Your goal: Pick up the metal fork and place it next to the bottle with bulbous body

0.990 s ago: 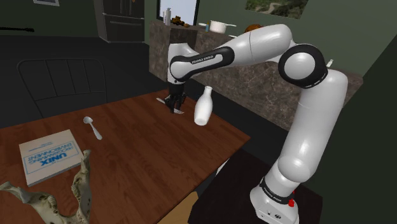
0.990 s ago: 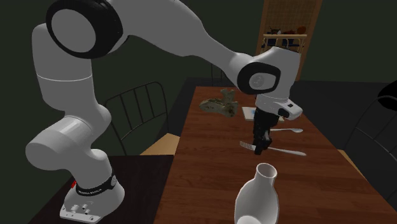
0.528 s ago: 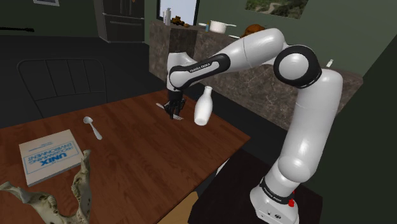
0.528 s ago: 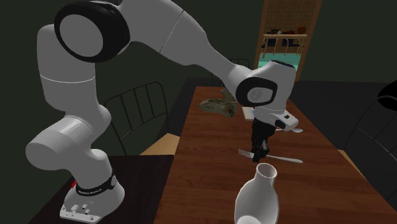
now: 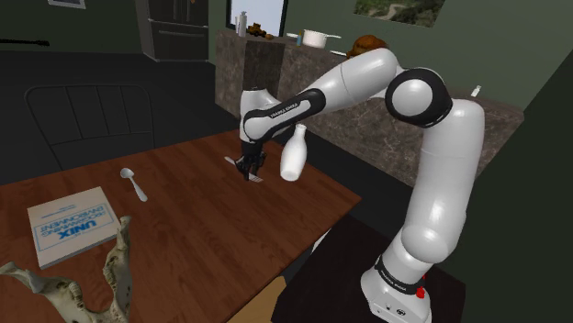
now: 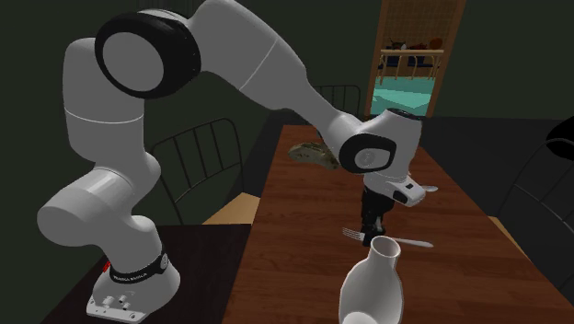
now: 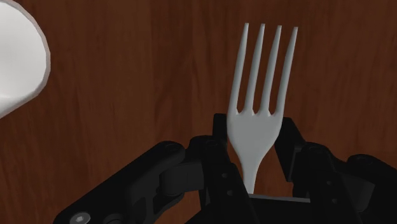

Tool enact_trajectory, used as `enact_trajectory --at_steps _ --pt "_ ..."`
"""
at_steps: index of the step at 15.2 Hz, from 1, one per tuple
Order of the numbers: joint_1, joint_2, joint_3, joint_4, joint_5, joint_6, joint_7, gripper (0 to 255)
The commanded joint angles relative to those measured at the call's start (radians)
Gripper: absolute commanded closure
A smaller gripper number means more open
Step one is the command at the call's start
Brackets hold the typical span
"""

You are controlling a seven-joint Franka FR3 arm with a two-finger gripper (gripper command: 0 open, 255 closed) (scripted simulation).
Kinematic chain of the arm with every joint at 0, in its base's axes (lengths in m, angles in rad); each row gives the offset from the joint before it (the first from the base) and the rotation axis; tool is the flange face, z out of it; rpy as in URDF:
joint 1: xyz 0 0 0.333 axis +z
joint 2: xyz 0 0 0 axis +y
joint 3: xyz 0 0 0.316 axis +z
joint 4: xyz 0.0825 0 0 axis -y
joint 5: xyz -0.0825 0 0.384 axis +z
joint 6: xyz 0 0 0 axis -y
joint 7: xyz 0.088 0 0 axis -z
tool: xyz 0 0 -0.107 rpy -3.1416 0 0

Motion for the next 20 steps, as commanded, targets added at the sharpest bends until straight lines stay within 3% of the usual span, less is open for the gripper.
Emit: enact_trajectory --at_steps 1,7,15,16,20 --pt "0.001 0.016 -0.002 -0.007 -0.005 0.023 0.003 255" --pt "0.007 0.071 -0.010 -0.022 -0.022 0.092 0.014 255" --pt "0.007 0.071 -0.010 -0.022 -0.022 0.092 0.014 255" --pt "0.007 0.071 -0.010 -0.022 -0.022 0.092 0.014 0" --pt "0.007 0.071 -0.010 -0.022 -0.022 0.092 0.014 0"
